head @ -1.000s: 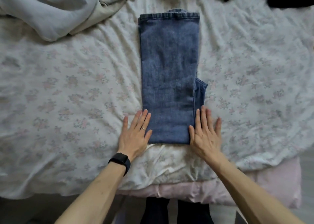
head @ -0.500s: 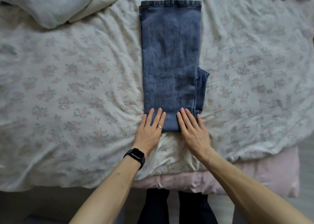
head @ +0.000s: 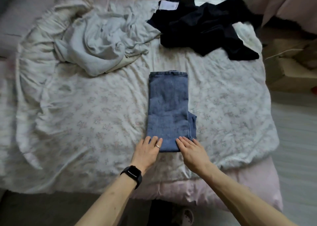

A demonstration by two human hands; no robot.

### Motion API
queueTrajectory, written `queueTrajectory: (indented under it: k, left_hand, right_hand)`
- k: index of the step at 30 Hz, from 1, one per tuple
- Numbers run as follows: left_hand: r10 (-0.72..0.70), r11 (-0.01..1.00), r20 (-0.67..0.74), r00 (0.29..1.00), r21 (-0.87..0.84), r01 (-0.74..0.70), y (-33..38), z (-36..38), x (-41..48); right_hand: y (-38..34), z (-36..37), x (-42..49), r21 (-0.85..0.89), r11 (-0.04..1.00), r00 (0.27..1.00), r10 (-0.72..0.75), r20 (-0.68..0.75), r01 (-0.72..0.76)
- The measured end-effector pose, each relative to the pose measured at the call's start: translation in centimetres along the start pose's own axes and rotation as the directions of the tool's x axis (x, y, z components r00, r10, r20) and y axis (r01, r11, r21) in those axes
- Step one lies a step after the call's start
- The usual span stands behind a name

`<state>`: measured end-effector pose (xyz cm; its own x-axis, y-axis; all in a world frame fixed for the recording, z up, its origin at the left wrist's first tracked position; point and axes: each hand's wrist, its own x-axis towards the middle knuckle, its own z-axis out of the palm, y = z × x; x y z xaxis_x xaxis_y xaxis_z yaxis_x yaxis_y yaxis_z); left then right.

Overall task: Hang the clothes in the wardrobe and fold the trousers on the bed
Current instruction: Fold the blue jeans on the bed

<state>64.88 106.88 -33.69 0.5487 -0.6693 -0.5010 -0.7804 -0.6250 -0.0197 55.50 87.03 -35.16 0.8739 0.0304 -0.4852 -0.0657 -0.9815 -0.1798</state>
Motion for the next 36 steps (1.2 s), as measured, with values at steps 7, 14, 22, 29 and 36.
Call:
queueTrajectory:
  k: [7, 14, 22, 29, 36]
  left_hand:
    - [0.053, 0.998, -0.199, 0.979, -0.031, -0.061, 7.0, -2.7, -12.1]
    - [0.045, 0.967, -0.162, 0.986, -0.242, -0.084, 13.1, 1.8, -21.8]
    - [-0.251, 0.824, -0.169, 0.953, -0.554, 0.118, 9.4, -0.3, -17.6]
    - [-0.418, 0.563, -0.08, 0.905, -0.805, 0.189, 1.4, -4.3, -5.0]
    - [-0.434, 0.507, 0.026, 0.901, -0.819, 0.268, -3.2, -1.0, 6.2]
  right_hand:
    - [-2.3, 0.3, -12.7, 0.146, 0.989, 1.0, 0.001, 0.022, -0.004]
    - [-3.9, 6.4, -25.2, 0.255, 0.967, 0.998, -0.037, 0.042, 0.026]
    - [-1.4, 1.8, -19.9, 0.435, 0.9, 0.977, 0.127, -0.171, -0.041]
    - [2.4, -4.2, -6.3, 0.758, 0.627, 0.905, 0.407, -0.121, -0.181]
    - [4.9, -1.6, 5.2, 0.804, 0.481, 0.831, 0.555, 0.03, -0.35]
